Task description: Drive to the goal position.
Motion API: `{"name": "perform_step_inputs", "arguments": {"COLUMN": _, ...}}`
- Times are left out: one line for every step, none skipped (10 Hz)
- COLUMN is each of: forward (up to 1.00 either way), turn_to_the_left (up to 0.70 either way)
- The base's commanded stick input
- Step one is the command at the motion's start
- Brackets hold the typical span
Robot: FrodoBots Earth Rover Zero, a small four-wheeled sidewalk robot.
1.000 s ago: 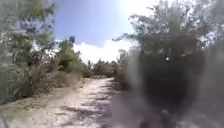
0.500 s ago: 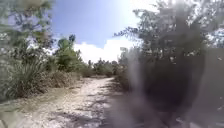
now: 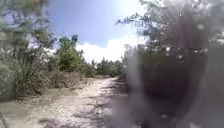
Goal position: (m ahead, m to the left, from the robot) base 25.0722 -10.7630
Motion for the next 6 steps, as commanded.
{"name": "perform_step_inputs", "arguments": {"forward": 0.60, "turn_to_the_left": 0.07}}
{"name": "perform_step_inputs", "arguments": {"forward": 0.60, "turn_to_the_left": 0.01}}
{"name": "perform_step_inputs", "arguments": {"forward": 0.60, "turn_to_the_left": 0.01}}
{"name": "perform_step_inputs", "arguments": {"forward": 0.60, "turn_to_the_left": 0.01}}
{"name": "perform_step_inputs", "arguments": {"forward": 0.60, "turn_to_the_left": 0.01}}
{"name": "perform_step_inputs", "arguments": {"forward": 0.60, "turn_to_the_left": 0.01}}
